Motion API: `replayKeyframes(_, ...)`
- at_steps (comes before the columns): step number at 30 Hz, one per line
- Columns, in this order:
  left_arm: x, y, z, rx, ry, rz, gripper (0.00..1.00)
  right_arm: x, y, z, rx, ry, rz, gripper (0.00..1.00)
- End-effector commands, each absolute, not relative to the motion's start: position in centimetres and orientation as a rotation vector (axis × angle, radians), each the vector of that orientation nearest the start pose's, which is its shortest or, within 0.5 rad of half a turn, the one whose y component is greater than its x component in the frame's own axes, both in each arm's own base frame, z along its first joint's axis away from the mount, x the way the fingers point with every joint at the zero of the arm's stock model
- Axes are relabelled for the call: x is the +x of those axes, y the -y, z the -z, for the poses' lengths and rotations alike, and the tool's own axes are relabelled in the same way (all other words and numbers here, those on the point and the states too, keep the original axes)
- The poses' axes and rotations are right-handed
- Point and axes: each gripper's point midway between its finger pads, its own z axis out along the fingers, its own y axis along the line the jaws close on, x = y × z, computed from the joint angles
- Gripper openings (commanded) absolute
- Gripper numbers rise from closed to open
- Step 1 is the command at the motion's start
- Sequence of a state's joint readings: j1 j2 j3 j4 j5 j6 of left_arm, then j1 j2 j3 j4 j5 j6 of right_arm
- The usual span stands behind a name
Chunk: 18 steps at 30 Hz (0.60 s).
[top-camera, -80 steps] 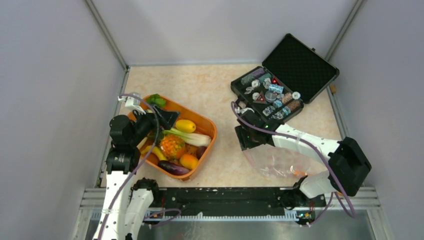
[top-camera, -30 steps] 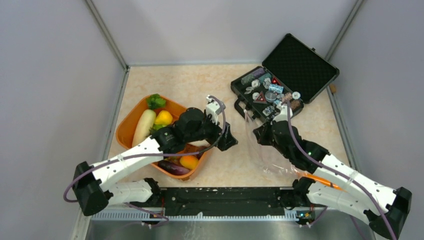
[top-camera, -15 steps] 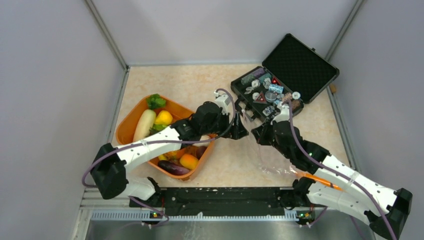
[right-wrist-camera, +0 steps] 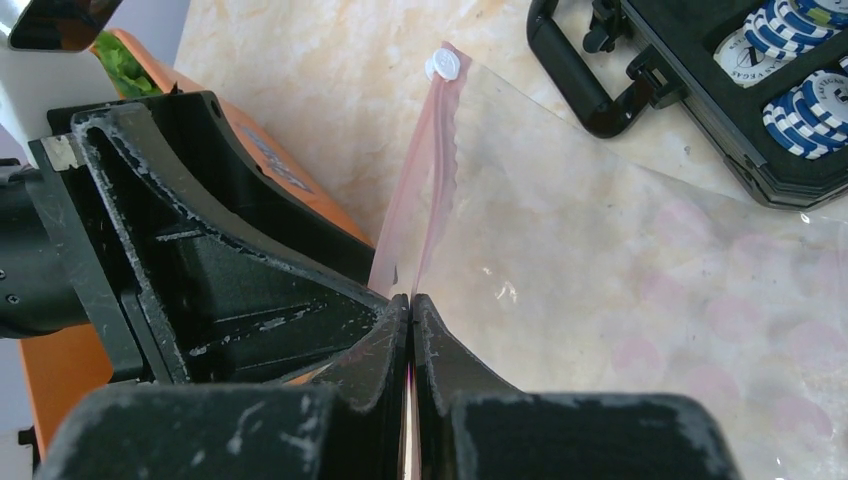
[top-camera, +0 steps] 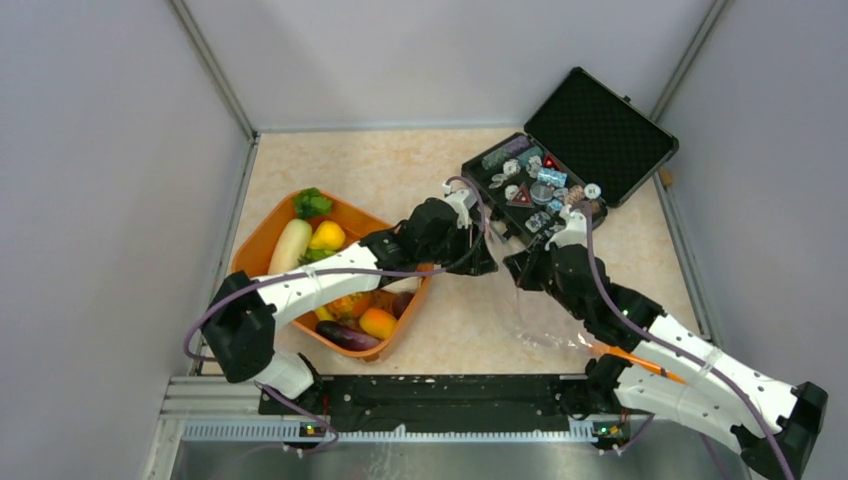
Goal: Place the food in the zip-top bag and seal the zipper
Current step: Open the zipper of the food storage bag at the center of the board.
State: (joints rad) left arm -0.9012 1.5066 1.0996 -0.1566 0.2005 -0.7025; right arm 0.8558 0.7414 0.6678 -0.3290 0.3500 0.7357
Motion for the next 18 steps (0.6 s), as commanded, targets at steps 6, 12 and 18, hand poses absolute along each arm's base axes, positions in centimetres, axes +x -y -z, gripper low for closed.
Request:
replayKeyframes(6, 22.6, 39.2, -19.3, 0.423, -2.297, 1.109, 0.24, 21.9, -20.3, -22.8, 0.081, -1.951, -0.728, 0.0)
replayKeyframes(12, 22.5, 38.9, -18.8, 0.452, -2.315, 1.074, 0.0, 21.7, -20.9, -23.9, 0.007, -1.913, -0.756, 0.0)
replayKeyframes(18, 22.9, 38.3, -20.3, 0.419, -2.206, 1.092, 0.0, 20.1, -21.9, -25.0, -0.188, -1.925, -0.79, 0.45)
